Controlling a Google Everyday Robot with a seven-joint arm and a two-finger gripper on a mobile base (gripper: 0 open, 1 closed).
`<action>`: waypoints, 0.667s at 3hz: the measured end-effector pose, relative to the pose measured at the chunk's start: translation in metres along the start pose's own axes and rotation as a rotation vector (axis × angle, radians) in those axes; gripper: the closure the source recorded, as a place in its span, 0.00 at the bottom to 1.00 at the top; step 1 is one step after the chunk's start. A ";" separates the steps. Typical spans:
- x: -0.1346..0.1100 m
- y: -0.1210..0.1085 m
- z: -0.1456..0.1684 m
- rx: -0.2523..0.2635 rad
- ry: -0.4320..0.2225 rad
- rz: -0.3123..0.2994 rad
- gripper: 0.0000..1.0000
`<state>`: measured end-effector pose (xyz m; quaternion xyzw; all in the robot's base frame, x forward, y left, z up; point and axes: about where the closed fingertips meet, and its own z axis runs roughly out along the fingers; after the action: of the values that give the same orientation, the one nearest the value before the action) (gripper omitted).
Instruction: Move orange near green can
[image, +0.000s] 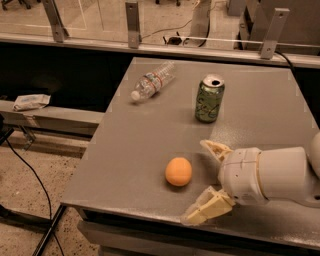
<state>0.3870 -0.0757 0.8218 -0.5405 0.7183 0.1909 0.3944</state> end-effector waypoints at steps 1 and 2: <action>-0.001 -0.001 0.002 0.003 -0.009 0.017 0.00; -0.005 -0.003 0.009 -0.004 -0.052 0.060 0.00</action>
Offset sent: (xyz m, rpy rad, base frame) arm 0.0147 0.0130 -0.0061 0.1532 0.0589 -0.0490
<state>0.3936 -0.0675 0.8202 -0.5145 0.7231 0.2182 0.4060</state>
